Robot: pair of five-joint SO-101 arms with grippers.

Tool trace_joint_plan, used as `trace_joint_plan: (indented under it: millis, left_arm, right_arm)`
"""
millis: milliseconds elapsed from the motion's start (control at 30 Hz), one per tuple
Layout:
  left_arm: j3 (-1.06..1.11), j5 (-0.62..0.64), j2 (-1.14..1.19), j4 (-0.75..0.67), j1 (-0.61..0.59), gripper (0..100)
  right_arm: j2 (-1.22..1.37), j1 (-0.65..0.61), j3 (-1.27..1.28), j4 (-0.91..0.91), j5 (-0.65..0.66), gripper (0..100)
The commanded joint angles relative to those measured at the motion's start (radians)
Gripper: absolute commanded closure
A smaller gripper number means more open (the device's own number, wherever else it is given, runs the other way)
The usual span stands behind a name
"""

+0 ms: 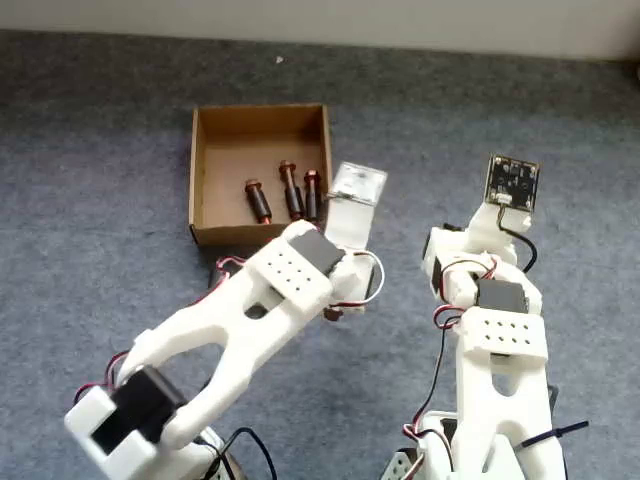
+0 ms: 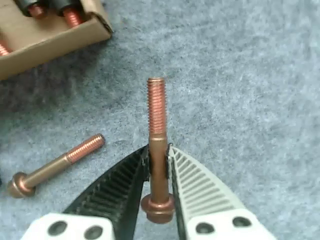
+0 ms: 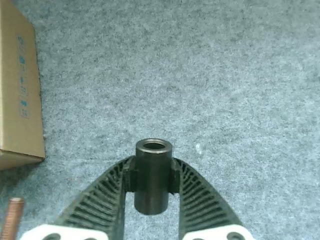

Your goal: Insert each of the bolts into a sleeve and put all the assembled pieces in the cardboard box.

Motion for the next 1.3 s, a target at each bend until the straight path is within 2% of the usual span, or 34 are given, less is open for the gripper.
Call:
trace_joint_plan:
  millis: [0,133,333,533,767,1033,1133,1267]
  left_arm:
    - [0.038,0.253,-0.182,0.008,-0.068,99]
    - [0.088,0.516,-0.302,0.006,-0.160,99]
    - [0.229,0.654,-0.461,0.006,-0.259,99]
    - [0.398,0.842,-0.607,0.006,-0.328,99]
    - [0.472,0.847,-0.693,0.006,-0.380,98]
    - [0.542,0.847,-0.694,0.005,-0.338,70]
    - [0.558,0.847,-0.700,0.005,-0.314,66]
    - [0.555,0.845,-0.700,0.005,-0.311,66]
  right_arm:
    - [-0.038,0.013,-0.008,-0.019,-0.003,99.3]
    - [-0.035,0.013,-0.008,-0.019,-0.003,99.3]
    - [-0.035,0.013,-0.008,-0.019,-0.003,99.3]
    - [-0.033,0.013,-0.008,-0.019,-0.003,99.2]
    - [-0.031,0.013,-0.008,-0.019,-0.003,99.1]
    - [-0.030,0.013,-0.008,-0.019,-0.003,99.1]
    - [-0.030,0.013,-0.008,-0.019,-0.003,99.1]
    - [-0.030,0.013,-0.008,-0.019,-0.003,99.1]
